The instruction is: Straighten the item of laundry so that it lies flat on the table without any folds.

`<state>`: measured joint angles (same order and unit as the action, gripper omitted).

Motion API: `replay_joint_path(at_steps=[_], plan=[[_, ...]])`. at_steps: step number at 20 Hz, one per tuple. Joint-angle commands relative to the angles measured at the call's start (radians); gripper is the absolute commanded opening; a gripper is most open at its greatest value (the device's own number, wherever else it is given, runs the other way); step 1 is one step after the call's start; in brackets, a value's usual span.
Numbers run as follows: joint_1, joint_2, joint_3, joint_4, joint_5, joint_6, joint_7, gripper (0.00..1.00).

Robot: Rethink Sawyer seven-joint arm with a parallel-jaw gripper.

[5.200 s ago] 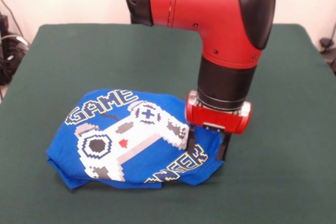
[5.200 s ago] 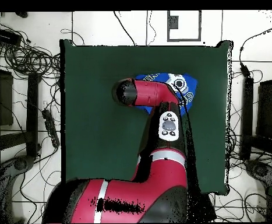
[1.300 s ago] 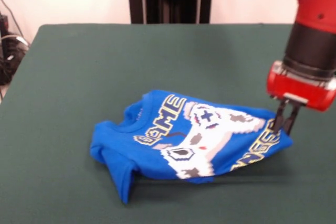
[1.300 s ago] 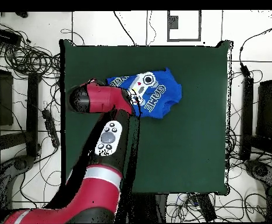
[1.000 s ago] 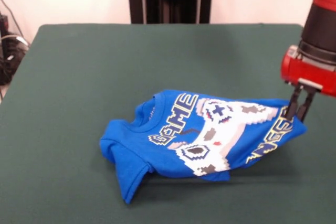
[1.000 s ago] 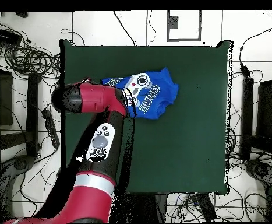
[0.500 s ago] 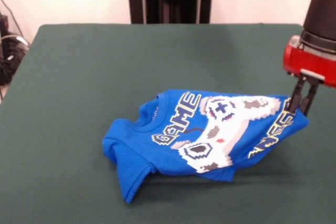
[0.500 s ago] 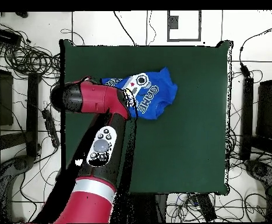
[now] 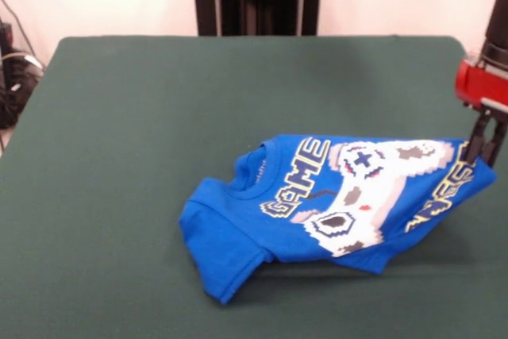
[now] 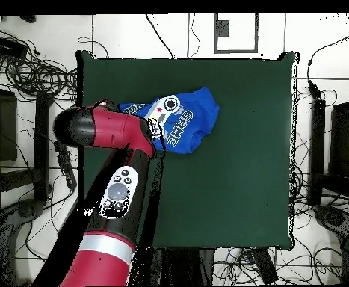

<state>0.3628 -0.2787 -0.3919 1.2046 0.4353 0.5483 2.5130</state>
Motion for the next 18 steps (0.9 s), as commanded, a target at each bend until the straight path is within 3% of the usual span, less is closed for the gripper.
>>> replay_joint_path(at_steps=[1,14,18], plan=[[0.053,0.041,0.039,0.091,0.087,0.139,0.367,0.00],[0.061,0.048,0.054,0.096,0.112,0.119,0.423,0.00],[0.084,0.056,0.029,0.083,0.135,0.152,0.493,0.00]])
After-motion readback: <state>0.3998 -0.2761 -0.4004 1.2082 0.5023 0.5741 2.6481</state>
